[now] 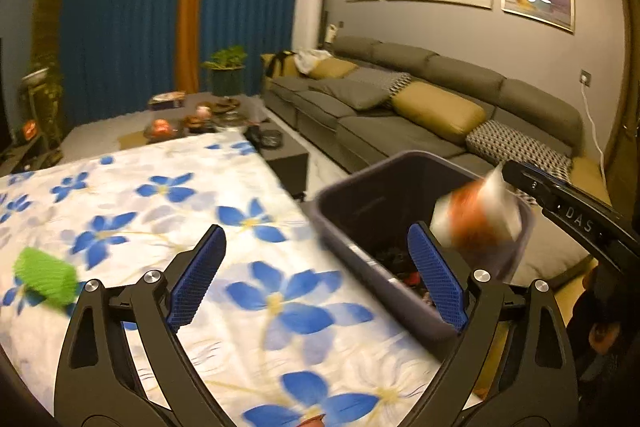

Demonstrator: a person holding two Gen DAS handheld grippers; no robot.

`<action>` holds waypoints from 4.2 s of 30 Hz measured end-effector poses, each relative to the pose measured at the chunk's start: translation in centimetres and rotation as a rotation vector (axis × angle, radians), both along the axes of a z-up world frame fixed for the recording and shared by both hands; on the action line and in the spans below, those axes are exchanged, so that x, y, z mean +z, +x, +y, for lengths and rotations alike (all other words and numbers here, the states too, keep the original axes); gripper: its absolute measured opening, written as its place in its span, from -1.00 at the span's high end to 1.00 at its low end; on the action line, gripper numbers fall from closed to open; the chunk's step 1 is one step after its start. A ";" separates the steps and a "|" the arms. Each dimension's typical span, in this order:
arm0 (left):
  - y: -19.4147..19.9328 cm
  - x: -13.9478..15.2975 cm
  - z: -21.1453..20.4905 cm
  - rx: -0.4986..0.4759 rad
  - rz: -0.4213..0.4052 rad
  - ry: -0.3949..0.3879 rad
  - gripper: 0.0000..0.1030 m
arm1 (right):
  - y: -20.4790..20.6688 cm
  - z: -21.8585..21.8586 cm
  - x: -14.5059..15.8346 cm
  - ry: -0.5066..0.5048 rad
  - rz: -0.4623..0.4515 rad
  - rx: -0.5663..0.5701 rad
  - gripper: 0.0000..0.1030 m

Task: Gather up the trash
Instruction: 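Open both tools to drop the bag and cup into the bin, then move both open tools back over the red cup and green sleeve, then grasp the green foam sleeve with the right tool while the left tool grasps the red cup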

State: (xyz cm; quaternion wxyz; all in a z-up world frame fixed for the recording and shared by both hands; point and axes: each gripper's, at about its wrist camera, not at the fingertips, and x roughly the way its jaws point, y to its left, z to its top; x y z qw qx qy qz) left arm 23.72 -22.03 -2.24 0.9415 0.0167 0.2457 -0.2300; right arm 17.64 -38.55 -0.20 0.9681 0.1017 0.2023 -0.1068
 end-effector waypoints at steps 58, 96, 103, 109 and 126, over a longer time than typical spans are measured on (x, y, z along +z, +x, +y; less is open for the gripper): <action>-1.3 -2.8 39.2 0.829 0.042 0.020 -0.83 | 12.9 36.5 -7.3 -0.048 0.202 0.444 -0.81; 1.2 -4.1 38.9 0.810 0.132 -0.029 -0.83 | 13.5 35.8 -7.1 0.099 0.220 0.576 0.79; 4.4 -5.4 38.2 0.818 0.200 -0.010 -0.83 | 12.1 32.8 -5.8 0.154 0.167 0.548 0.79; 5.3 -6.0 38.9 0.830 0.250 -0.030 -0.66 | 11.9 32.4 -5.6 0.177 0.156 0.549 0.79; 4.7 -6.1 38.3 0.752 0.252 -0.040 -0.17 | 11.5 32.9 -5.6 0.160 0.155 0.554 0.79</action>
